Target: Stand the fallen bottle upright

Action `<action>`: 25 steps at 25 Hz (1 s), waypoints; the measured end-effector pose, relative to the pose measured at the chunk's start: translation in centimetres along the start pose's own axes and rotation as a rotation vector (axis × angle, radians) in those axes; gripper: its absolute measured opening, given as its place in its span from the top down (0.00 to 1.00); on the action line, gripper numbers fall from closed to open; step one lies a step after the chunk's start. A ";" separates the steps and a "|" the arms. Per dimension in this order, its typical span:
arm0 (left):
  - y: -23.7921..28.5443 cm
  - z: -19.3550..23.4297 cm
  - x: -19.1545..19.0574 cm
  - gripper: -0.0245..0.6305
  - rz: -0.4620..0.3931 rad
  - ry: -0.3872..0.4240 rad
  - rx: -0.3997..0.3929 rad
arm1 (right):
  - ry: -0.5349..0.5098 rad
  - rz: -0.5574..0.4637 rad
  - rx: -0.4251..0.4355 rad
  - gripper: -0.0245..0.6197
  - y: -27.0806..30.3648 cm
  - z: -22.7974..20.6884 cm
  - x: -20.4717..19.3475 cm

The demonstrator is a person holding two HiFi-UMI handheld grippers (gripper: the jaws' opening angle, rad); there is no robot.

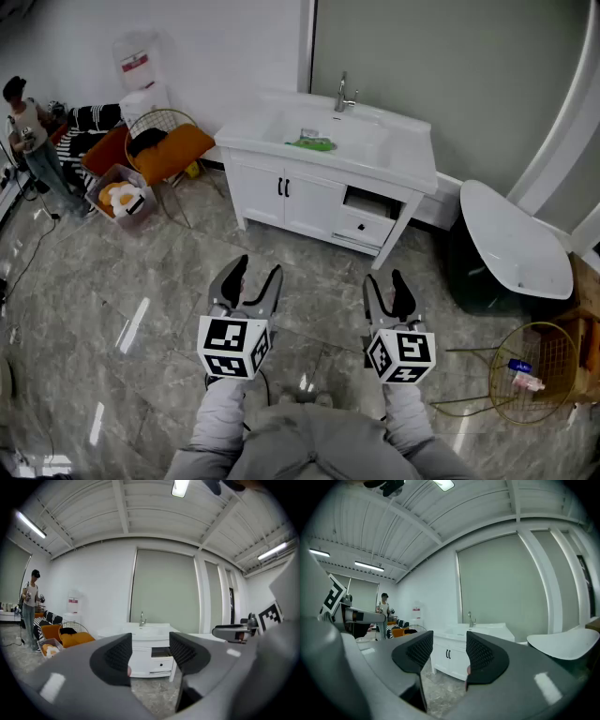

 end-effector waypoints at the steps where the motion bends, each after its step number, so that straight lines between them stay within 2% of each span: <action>1: 0.2 -0.1 0.0 0.55 0.002 0.000 0.001 | 0.000 0.001 0.000 0.61 0.1 -0.2 0.0; 9: 1.8 -1.2 -0.3 0.55 0.013 0.011 -0.006 | 0.007 0.003 -0.011 0.62 0.4 -1.9 -0.3; 13: 2.6 -2.0 -0.3 0.55 0.014 0.014 -0.007 | 0.065 -0.012 -0.019 0.62 0.2 -3.3 -0.5; 25: 4.8 -5.2 -1.1 0.55 0.024 0.034 0.033 | 0.096 -0.013 0.000 0.62 0.0 -8.2 -1.3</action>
Point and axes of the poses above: the fingertips, and each gripper's own axes: y forward along the fingers, z to its left, x out of its top, the point moved 10 cm from there along -y, backward along the fingers, and after that the axes turned 4 degrees about -z, right-handed, at the moved point
